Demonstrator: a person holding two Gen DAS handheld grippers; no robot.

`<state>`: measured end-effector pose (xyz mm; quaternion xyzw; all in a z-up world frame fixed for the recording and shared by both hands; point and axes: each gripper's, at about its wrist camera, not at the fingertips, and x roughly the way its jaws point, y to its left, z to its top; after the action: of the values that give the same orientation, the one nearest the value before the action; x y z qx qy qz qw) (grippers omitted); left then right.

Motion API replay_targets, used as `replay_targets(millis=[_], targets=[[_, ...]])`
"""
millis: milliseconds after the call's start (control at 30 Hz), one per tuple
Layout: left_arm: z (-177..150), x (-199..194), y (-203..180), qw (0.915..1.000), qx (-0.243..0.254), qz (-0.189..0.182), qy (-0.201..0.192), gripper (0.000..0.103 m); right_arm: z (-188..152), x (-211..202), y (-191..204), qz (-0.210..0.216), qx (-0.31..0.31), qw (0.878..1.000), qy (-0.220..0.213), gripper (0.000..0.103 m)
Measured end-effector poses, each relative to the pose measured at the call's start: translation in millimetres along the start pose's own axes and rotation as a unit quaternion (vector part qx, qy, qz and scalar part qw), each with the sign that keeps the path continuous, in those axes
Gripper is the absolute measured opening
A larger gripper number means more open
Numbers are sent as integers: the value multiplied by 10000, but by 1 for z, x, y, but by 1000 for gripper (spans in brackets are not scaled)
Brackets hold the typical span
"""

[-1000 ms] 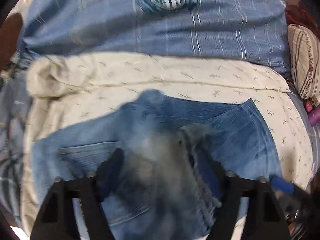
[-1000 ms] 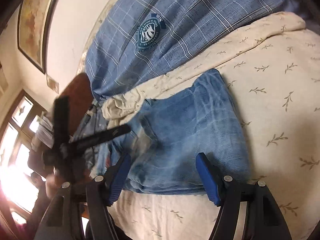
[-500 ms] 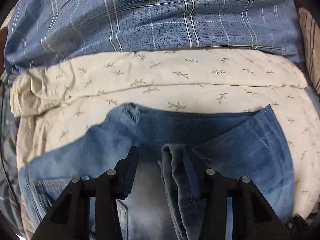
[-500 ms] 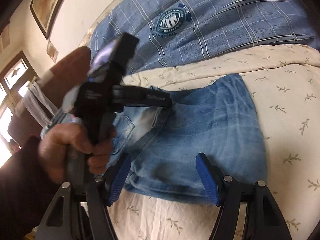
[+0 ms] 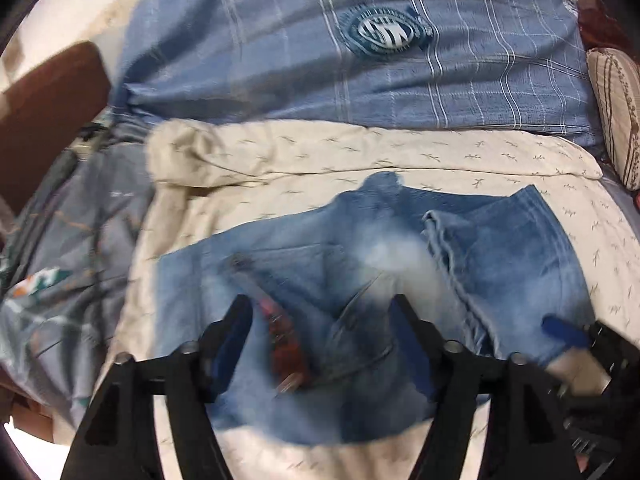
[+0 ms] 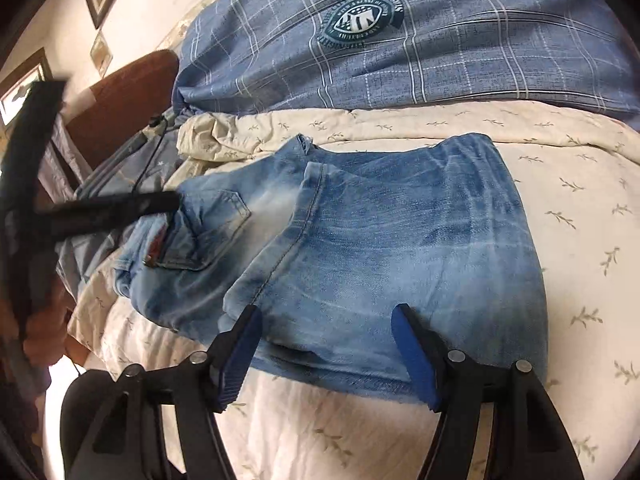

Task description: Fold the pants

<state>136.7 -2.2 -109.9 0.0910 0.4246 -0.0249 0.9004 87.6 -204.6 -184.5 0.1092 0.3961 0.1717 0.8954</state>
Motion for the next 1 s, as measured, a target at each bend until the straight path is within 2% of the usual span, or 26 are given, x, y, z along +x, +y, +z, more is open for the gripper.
replay_targets(millis=[100,300,433,500,567,667,800,1000], targets=[[-14,-22,7,9994,61,230,-266,86,-1,-11,5,177,77,9997,-156,71],[-29,-57,20,9975,20,281,-651,87,-3,-38,23,187,-162,9968,-762,71],[-31,-73,24,9960,-41,267,-848,87,0,-43,22,-220,18,9944,-1038,71],[-30,-78,26,9958,-74,227,-884,87,4,-37,19,-728,137,9916,-1064,71],[-31,-80,26,9956,-88,208,-905,87,7,-31,17,-1063,232,9885,-1047,71],[-32,-79,25,9955,-87,209,-919,87,10,-22,15,-1170,314,9881,-952,71],[-32,-71,26,9961,-145,174,-854,87,10,-3,26,-1285,-16,9894,-682,71],[-33,-39,27,9986,-317,32,-425,87,2,18,25,-1403,-143,9897,-253,71]])
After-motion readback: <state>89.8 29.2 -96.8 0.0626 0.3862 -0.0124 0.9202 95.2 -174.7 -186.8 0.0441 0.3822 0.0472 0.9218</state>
